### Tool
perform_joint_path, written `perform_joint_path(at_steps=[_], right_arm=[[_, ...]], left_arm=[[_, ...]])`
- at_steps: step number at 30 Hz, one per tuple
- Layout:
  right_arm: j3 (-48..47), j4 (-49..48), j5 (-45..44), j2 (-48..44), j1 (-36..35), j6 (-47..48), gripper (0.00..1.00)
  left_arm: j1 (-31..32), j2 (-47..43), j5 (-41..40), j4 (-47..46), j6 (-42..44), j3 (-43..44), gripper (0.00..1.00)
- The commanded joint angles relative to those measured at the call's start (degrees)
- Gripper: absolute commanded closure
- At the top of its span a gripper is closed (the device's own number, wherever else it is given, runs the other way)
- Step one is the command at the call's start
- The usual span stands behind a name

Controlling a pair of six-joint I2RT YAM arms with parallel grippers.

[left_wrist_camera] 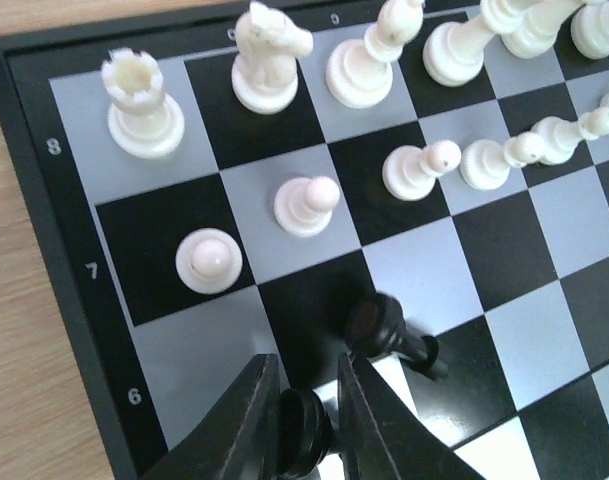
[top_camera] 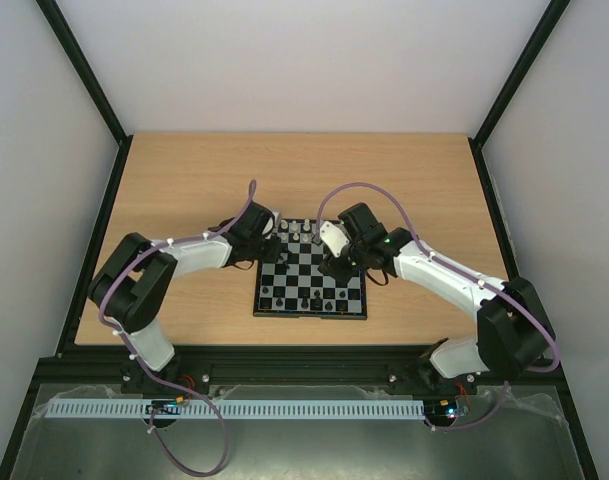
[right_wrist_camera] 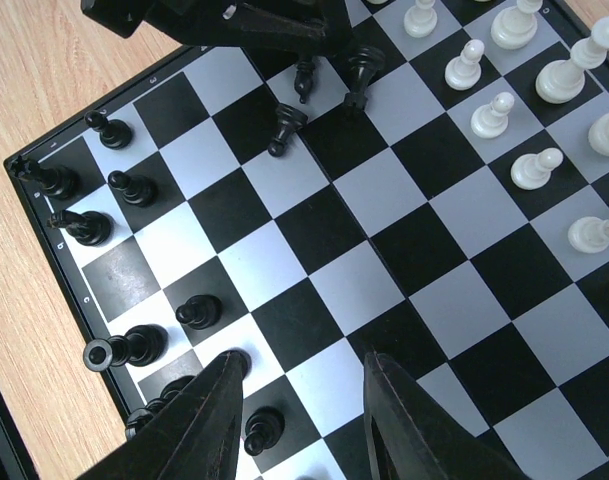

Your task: Set up the chess pieces on the board

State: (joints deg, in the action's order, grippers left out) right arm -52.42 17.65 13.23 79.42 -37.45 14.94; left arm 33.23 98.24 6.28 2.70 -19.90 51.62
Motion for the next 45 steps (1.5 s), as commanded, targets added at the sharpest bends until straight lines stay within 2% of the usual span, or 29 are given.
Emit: perform_joint_path(at_steps=[1, 16, 24, 33, 35, 40, 45], right_arm=[[0.38, 0.57, 1.54, 1.15, 0.1, -0.22, 0.65], [-1.57, 0.97, 4.06, 4.44, 0.07, -1.69, 0.65], [-9.28, 2.76, 8.72, 8.99, 0.02, -4.05, 0.65], [-17.68, 4.31, 16.53, 21.59, 0.01, -9.61, 0.65], [-19.5, 4.05, 17.29, 23.78, 0.05, -11.08, 0.62], [-22.61, 2.04, 19.38, 27.21, 0.01, -13.94, 0.6], [-24.11, 0.68, 22.39, 29.43, 0.01, -16.24, 0.6]], left_arm=[[0.62, -2.74, 1.49, -1.82, -1.68, -2.62, 0.81], [0.55, -10.9, 2.41, -7.74, -8.75, -13.75, 0.85], [-4.56, -15.14, 11.51, -21.85, -17.24, -21.75, 0.87], [-9.33, -14.03, 20.45, -37.29, -25.97, -27.27, 0.87], [-9.65, -13.59, 21.78, -40.42, -27.99, -27.95, 0.87], [-9.68, -13.01, 23.48, -44.7, -31.28, -28.78, 0.87], [-9.68, -13.67, 23.77, -45.06, -31.95, -28.68, 0.87]])
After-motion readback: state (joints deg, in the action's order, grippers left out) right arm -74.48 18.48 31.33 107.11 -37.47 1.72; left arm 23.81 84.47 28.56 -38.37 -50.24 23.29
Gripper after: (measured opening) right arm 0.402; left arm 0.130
